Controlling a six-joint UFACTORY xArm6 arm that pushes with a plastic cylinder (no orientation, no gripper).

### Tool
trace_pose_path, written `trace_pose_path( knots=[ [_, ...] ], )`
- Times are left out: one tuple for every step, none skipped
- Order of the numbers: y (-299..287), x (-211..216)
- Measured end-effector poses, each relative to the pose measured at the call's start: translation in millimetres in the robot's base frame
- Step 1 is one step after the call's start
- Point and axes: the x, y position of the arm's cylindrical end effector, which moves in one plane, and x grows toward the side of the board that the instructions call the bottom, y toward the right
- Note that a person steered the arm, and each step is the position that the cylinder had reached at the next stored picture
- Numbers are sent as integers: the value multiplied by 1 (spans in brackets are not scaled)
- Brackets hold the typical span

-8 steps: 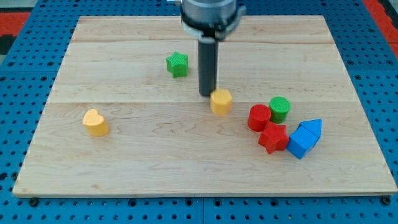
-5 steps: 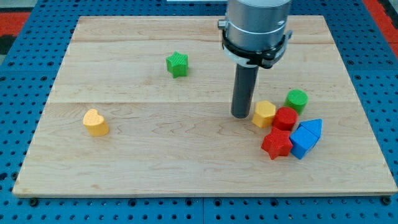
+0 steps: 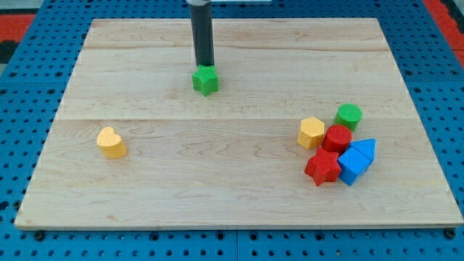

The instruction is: Push the green star closer to the yellow hexagon

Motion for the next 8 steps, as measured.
trace_pose_path(
  knots=[
    [40, 40],
    [47, 44],
    [47, 32],
    [47, 27],
    [30, 27],
    [-40, 27],
    [-40, 41],
    [-30, 58]
  ],
)
